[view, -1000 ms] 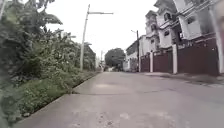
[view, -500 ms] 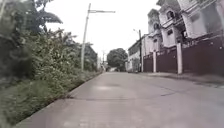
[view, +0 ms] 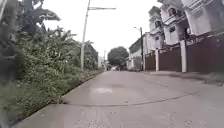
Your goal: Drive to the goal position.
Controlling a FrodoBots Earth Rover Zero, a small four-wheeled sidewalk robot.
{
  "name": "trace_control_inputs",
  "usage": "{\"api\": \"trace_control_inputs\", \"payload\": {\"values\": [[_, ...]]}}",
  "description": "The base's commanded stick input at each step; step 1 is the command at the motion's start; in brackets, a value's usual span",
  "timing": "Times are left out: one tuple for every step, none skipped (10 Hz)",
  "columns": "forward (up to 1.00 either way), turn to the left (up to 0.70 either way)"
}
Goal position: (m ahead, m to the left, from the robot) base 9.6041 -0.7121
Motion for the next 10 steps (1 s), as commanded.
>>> {"api": "trace_control_inputs", "payload": {"values": [[0.70, 0.00], [0.70, 0.00], [0.70, 0.00], [0.70, 0.00], [0.70, 0.02], [0.70, 0.05], [0.70, 0.08], [0.70, 0.04], [0.70, 0.00], [0.70, 0.00]]}}
